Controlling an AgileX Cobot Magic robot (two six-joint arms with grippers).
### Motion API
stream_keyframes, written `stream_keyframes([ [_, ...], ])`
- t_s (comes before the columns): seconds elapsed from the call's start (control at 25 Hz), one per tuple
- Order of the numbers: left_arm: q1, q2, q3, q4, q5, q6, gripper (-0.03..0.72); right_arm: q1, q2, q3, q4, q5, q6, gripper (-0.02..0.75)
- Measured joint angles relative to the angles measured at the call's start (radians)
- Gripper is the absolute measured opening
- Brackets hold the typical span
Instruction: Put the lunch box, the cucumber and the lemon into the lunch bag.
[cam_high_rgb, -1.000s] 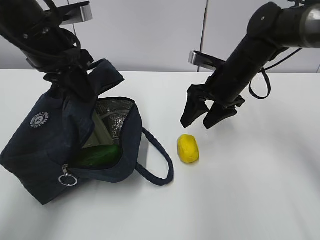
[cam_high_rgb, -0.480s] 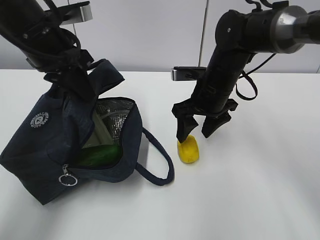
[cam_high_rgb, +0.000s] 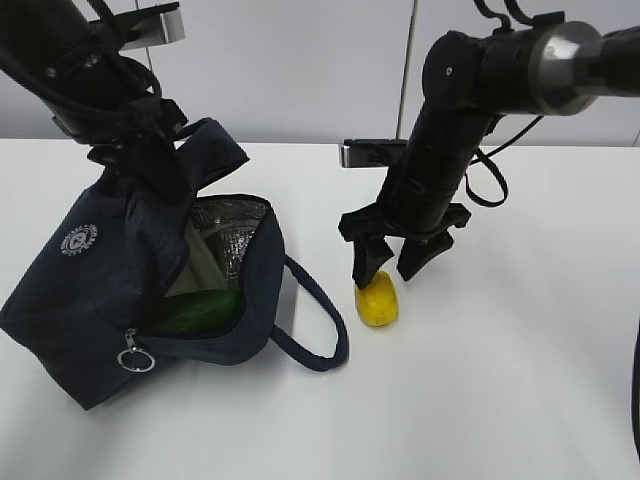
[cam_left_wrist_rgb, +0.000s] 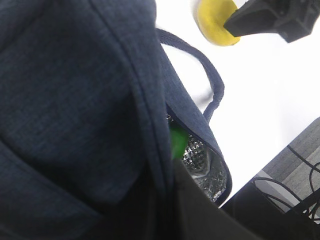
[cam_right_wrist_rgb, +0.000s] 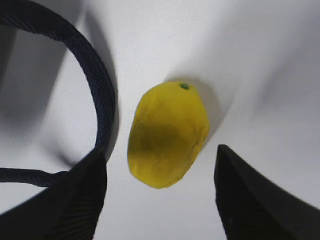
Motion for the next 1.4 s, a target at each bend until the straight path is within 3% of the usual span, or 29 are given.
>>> stream_keyframes([
  [0.44,0.000,0.000,0.000,0.000,0.000,0.004,-0.003,0.000,0.061,0.001,0.032,-0.007,0.013,0.496],
  [0.8,0.000,0.000,0.000,0.002,0.000,0.007,-0.003,0.001,0.074,-0.004,0.034,-0.007,0.016,0.291],
  [1.08,0.000,0.000,0.000,0.002,0.000,0.008,-0.003,0.001,0.045,-0.101,0.043,-0.007,0.004,0.276],
  [1.2,0.000,0.000,0.000,0.002,0.002,0.008,-0.003,-0.001,0.013,-0.138,0.112,-0.007,-0.049,0.276],
  [1.4,0.000,0.000,0.000,0.002,0.002,0.008,-0.003,-0.020,0.006,-0.144,0.328,-0.002,-0.170,0.275],
])
